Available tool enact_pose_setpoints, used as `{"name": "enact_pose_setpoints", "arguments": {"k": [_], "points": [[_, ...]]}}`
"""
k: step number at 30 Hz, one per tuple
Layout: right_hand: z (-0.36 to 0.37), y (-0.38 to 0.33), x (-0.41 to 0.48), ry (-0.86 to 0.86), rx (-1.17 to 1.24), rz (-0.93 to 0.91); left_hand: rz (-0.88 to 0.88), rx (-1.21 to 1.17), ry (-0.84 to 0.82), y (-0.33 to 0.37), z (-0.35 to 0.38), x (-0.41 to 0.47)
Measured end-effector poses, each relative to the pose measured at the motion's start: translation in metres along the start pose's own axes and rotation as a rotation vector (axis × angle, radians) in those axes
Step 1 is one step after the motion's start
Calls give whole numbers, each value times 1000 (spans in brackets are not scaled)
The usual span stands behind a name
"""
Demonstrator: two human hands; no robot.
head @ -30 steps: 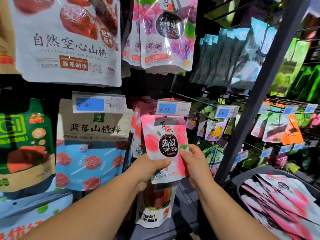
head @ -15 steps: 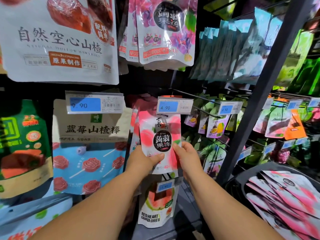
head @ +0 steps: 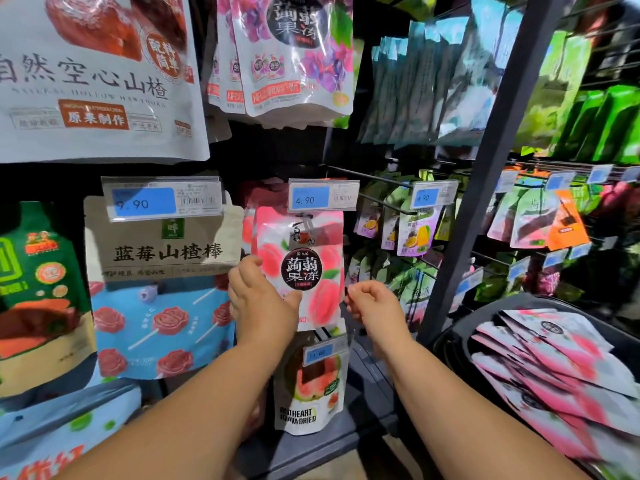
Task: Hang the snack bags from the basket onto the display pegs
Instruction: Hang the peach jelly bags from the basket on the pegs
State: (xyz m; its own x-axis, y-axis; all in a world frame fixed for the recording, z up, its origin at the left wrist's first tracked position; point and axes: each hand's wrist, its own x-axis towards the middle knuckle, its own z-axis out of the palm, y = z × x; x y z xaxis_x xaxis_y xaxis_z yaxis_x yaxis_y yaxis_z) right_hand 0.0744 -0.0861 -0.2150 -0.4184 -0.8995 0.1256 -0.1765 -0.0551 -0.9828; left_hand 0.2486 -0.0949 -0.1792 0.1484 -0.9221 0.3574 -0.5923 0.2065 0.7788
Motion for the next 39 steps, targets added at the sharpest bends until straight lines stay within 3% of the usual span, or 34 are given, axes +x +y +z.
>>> {"name": "enact_pose_setpoints", "arguments": {"k": [5, 13, 18, 22, 26, 32, 39], "points": [[-29, -10, -14, 47, -41, -51, 164, -14, -149, 12, 15, -16], [-118, -13, -43, 146, -295, -94, 347, -157, -598, 39, 79, -52], [-199, -3, -72, 220, -468, 6, 464, -135, -778, 67, 115, -82], [-255, 8, -80, 342, -669, 92, 696, -38, -961, 93, 135, -99], [-290, 19, -73, 394, -808, 176, 760, 170, -1173, 101, 153, -114], [-303, 42, -48, 300, -765, 231, 799, 225, -1146, 87, 163, -119], [-306, 59, -43, 399, -813, 202, 749, 176, -1152, 81, 170, -120]]}}
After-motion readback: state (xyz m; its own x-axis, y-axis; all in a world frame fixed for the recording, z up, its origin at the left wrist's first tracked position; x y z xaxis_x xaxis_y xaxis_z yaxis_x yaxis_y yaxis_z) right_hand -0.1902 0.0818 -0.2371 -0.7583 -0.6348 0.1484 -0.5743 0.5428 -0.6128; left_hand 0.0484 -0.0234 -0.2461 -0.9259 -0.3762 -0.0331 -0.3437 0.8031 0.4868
